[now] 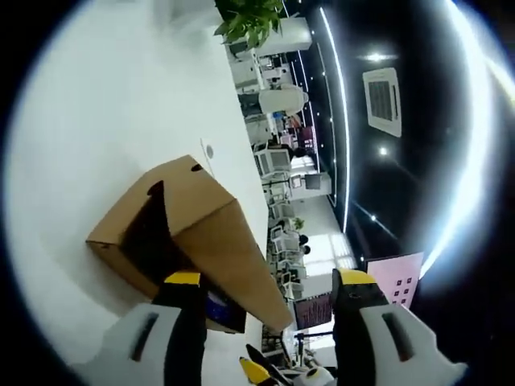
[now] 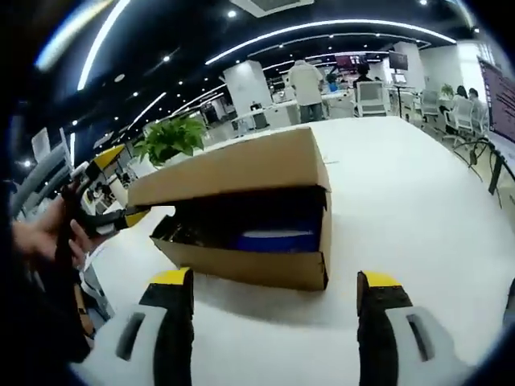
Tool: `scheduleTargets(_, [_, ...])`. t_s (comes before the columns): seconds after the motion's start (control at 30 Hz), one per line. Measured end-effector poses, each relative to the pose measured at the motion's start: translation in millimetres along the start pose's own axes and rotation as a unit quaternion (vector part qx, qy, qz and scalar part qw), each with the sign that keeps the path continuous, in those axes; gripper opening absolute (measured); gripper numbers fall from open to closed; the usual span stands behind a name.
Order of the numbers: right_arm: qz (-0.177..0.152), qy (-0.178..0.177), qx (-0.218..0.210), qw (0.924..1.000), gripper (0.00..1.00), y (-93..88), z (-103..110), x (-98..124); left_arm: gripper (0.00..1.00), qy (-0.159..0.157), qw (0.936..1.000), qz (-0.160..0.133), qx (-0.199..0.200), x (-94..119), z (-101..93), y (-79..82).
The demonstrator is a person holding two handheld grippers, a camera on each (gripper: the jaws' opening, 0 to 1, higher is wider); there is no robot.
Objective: Operate the shoe box by opening the lid, removing the specified soft item, and placing it in the target area until the item is outside and the box remains undamaged.
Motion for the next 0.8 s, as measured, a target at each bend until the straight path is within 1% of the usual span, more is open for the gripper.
scheduleTargets(0.03, [0.012, -0.009, 0.005, 0.9999, 0.73, -2.2, -3, 0, 0.62, 0.001, 1.0, 0.002, -0.002, 0, 0.2, -0.6])
scheduleTargets(0.07, [0.017, -0.017, 0.009, 0.9997, 0.71, -2.6, -5, -1, 0.63, 0.002, 1.0, 0.004, -0.003, 0, 0.2, -1.2])
scheduleTargets(0.23, [0.011, -0.038, 0.01, 0.9992, 0.7, 4.0, -13, -5, 0.65, 0.004, 0.9999, 0.007, -0.008, 1, 0.3, -3.5])
scheduleTargets(0.33, [0.008, -0.048, 0.008, 0.9988, 0.63, 8.0, -17, -8, 0.65, 0.003, 0.9999, 0.007, -0.009, 1, -0.4, -3.0])
scheduleTargets(0.4, [0.006, -0.045, 0.0, 0.999, 0.64, 12.1, -16, -12, 0.64, 0.005, 0.9997, 0.012, -0.021, 1, -0.8, -3.7])
scheduleTargets(0.47, [-0.002, -0.048, 0.006, 0.9988, 0.65, 16.5, -14, -15, 0.65, 0.006, 0.9994, 0.014, -0.03, 1, -1.4, -4.4])
scheduleTargets(0.57, [-0.012, -0.048, -0.004, 0.9988, 0.65, 24.0, -13, -20, 0.66, 0.008, 0.9992, 0.017, -0.036, 1, -0.5, -4.1])
scheduleTargets(0.63, [-0.011, -0.051, -0.005, 0.9986, 0.65, 27.3, -13, -23, 0.66, 0.009, 0.9991, 0.019, -0.036, 1, 0.3, -4.2])
scheduleTargets(0.7, [-0.003, -0.054, -0.012, 0.9985, 0.66, 32.0, -14, -28, 0.66, 0.012, 0.9984, 0.024, -0.049, 1, 2.8, -5.2])
scheduleTargets(0.77, [-0.017, -0.056, 0.001, 0.9983, 0.64, 40.0, -13, -30, 0.67, 0.014, 0.9976, 0.031, -0.061, 0, 4.8, -7.1])
scheduleTargets(0.8, [-0.017, -0.06, 0.008, 0.998, 0.63, 42.7, -13, -30, 0.68, 0.016, 0.9973, 0.033, -0.063, 0, 5.9, -7.9])
Point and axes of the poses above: the point that each gripper's makers call its tool centre point, and the gripper's own axes: x roughly backward along the fingers, z roughly to its left, y roughly out of its top, the point moved 3 cm from there along x, roughly backward along the fingers, and after that the axes turned 6 degrees about z, right-handed, at the moved point
